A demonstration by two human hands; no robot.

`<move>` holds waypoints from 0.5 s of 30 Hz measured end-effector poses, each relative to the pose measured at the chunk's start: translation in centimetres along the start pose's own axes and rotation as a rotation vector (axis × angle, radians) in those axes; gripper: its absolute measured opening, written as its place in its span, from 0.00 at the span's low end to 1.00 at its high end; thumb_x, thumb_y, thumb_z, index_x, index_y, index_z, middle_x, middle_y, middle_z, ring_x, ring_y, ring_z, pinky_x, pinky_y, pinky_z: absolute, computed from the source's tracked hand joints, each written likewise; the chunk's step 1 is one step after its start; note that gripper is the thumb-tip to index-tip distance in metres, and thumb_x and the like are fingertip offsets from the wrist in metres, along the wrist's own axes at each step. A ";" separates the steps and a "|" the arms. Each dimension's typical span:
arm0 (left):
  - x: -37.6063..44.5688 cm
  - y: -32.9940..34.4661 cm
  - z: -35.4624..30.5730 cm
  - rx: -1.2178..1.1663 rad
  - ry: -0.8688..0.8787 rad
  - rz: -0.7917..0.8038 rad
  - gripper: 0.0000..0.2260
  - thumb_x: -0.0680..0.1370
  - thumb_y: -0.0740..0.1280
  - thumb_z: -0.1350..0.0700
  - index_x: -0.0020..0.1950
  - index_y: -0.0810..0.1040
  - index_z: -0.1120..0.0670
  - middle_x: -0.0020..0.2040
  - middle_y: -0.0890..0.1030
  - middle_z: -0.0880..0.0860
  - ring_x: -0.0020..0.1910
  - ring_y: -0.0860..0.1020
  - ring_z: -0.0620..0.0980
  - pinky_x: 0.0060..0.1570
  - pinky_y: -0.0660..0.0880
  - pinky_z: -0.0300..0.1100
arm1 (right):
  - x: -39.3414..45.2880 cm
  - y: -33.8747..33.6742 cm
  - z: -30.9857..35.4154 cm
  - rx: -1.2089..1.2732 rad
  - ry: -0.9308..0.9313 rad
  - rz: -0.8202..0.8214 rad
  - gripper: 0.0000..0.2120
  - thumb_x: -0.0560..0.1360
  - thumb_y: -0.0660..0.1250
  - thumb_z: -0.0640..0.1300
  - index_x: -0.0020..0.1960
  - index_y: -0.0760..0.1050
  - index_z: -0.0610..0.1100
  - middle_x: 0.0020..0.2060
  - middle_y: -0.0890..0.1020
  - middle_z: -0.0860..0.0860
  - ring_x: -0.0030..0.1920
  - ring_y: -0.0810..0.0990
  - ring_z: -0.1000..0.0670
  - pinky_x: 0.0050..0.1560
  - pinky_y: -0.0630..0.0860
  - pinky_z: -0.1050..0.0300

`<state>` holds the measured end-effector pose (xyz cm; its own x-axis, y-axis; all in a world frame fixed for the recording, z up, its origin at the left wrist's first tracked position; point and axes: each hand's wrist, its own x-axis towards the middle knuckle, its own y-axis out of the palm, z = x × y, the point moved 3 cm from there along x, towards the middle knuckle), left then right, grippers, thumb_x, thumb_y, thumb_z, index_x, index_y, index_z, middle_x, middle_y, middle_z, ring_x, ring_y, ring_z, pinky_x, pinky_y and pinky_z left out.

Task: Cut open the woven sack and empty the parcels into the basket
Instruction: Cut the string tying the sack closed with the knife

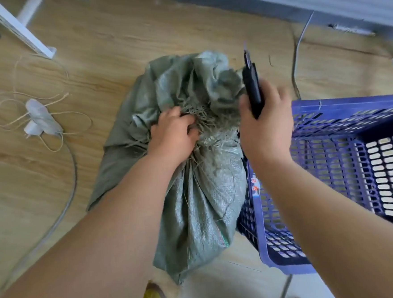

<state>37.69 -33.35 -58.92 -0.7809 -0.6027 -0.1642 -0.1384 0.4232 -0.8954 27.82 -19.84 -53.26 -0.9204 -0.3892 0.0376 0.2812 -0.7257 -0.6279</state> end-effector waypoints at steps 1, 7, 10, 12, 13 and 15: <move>-0.1 -0.3 -0.1 -0.048 0.012 -0.034 0.09 0.78 0.64 0.54 0.51 0.81 0.57 0.48 0.73 0.56 0.57 0.72 0.60 0.51 0.72 0.51 | -0.8 0.5 0.5 0.093 -0.021 0.102 0.10 0.77 0.64 0.47 0.58 0.76 0.50 0.48 0.79 0.49 0.48 0.78 0.45 0.42 0.67 0.56; 0.7 -1.7 0.1 -0.307 -0.011 0.009 0.12 0.76 0.69 0.49 0.56 0.81 0.53 0.53 0.82 0.50 0.56 0.78 0.51 0.52 0.73 0.43 | 1.2 3.4 -0.6 0.122 -0.037 0.534 0.15 0.77 0.67 0.44 0.63 0.76 0.50 0.48 0.81 0.50 0.46 0.78 0.49 0.48 0.72 0.59; -0.3 -1.7 0.3 -0.363 0.044 -0.091 0.14 0.76 0.70 0.50 0.61 0.79 0.47 0.63 0.77 0.45 0.63 0.73 0.43 0.59 0.65 0.36 | 3.8 3.9 -1.9 0.083 -0.076 0.487 0.17 0.77 0.67 0.46 0.66 0.75 0.51 0.53 0.82 0.46 0.54 0.80 0.44 0.58 0.76 0.50; -2.4 -2.1 0.2 -0.236 0.088 -0.417 0.08 0.75 0.70 0.52 0.54 0.83 0.46 0.59 0.77 0.45 0.60 0.74 0.45 0.60 0.66 0.38 | 4.7 4.0 -1.7 0.071 -0.100 0.453 0.17 0.77 0.67 0.46 0.65 0.75 0.52 0.50 0.81 0.46 0.51 0.81 0.43 0.56 0.78 0.46; -3.8 -2.4 0.0 -0.158 0.097 -0.568 0.06 0.74 0.70 0.53 0.49 0.83 0.46 0.55 0.78 0.45 0.58 0.75 0.48 0.60 0.68 0.43 | 5.1 4.0 -1.4 0.063 -0.107 0.439 0.16 0.77 0.67 0.46 0.64 0.76 0.52 0.48 0.81 0.47 0.49 0.80 0.44 0.55 0.78 0.46; -6.1 -2.6 -1.0 -0.118 0.179 -0.664 0.04 0.73 0.70 0.53 0.46 0.84 0.46 0.51 0.78 0.45 0.54 0.75 0.49 0.56 0.67 0.47 | 5.6 3.7 -0.5 0.011 -0.142 0.427 0.16 0.77 0.67 0.46 0.64 0.76 0.51 0.47 0.80 0.48 0.48 0.80 0.46 0.54 0.78 0.49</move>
<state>42.19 -30.13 -55.23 -0.5948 -0.6431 0.4823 -0.6787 0.0802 -0.7301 23.59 -24.45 -55.76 -0.6752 -0.7285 -0.1157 0.6311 -0.4892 -0.6020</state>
